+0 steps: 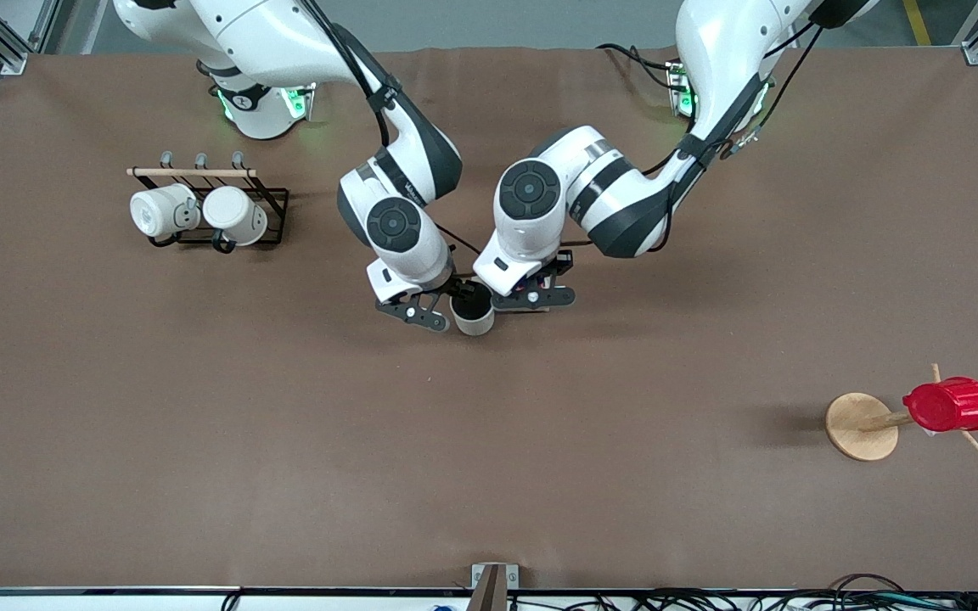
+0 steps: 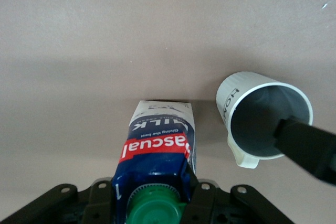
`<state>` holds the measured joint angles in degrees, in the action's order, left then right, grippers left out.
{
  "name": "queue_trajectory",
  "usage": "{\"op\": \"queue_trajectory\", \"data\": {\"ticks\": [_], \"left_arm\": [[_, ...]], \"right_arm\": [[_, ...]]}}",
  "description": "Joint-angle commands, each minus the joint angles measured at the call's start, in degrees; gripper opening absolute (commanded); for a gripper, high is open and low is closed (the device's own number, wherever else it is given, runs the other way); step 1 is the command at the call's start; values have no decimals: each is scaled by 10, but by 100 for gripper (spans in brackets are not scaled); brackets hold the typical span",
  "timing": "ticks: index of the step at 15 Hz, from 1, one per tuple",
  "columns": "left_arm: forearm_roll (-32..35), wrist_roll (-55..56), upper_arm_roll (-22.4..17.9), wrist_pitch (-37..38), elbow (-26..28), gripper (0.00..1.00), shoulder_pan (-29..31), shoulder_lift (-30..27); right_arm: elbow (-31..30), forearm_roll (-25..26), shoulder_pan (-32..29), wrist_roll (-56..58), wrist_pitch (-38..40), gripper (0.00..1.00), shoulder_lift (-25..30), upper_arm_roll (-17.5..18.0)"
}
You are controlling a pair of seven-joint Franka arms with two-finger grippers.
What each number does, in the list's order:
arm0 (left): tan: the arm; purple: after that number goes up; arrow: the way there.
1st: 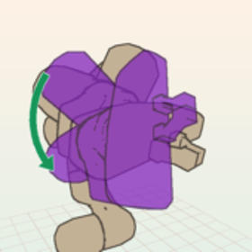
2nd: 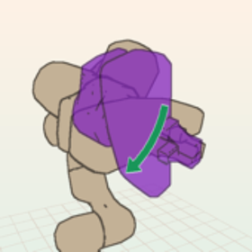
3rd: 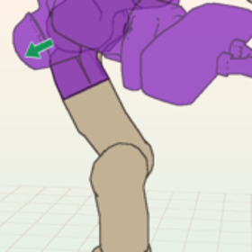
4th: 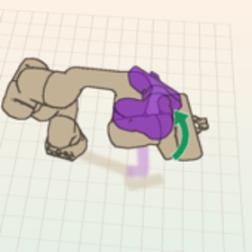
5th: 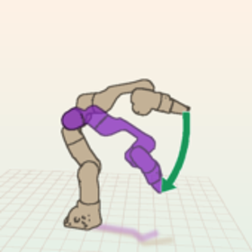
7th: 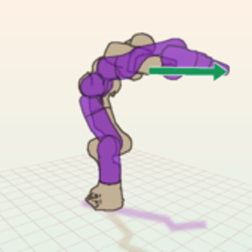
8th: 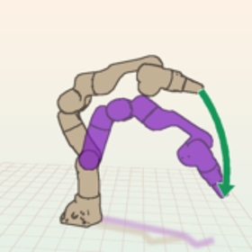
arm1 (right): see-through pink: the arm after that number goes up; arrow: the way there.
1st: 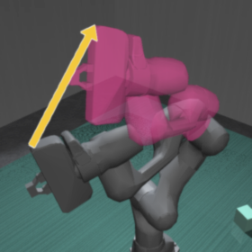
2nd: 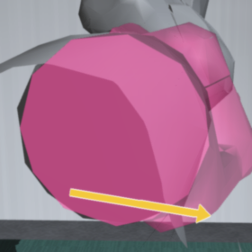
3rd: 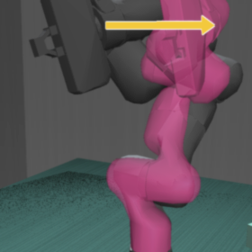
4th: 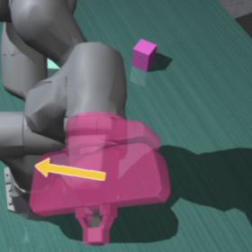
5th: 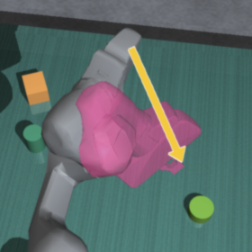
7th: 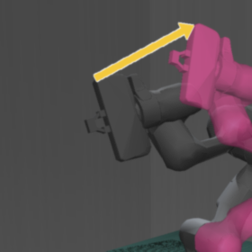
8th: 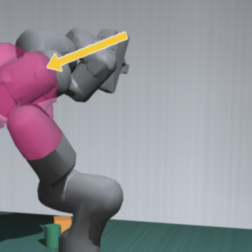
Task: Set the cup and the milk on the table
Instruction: 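Set the mug down, open the right gripper while the left lowers the carton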
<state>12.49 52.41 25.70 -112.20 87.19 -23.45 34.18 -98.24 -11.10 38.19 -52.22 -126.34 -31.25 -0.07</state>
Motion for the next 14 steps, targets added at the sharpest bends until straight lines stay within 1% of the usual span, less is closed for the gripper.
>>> {"op": "queue_trajectory", "data": {"ticks": [1,2,3,5,6,7,9,10,12,14], "left_arm": [[29,3,0,-15,11,34,0,-15],[29,3,0,-22,11,35,1,-15],[29,3,0,-30,11,35,2,-14],[31,2,0,-44,11,36,2,-10],[41,2,0,-50,11,37,2,-8],[43,2,0,-50,11,37,3,-8],[43,2,0,-50,11,37,5,-8],[43,2,0,-50,12,37,5,-7],[43,2,1,-50,18,42,6,-7],[43,2,0,-50,20,42,6,-7]], "right_arm": [[-10,-6,-50,54,65,100,71,1],[-10,-1,-70,78,84,100,94,1],[-9,16,-89,90,97,100,118,1],[3,83,-118,103,129,100,156,1],[18,113,-139,130,155,100,170,1],[32,121,-158,178,179,100,182,1],[50,122,-196,281,223,100,212,0],[51,122,-221,326,240,100,231,0],[51,122,-263,391,276,100,263,0],[53,121,-315,476,300,100,286,-1]]}}
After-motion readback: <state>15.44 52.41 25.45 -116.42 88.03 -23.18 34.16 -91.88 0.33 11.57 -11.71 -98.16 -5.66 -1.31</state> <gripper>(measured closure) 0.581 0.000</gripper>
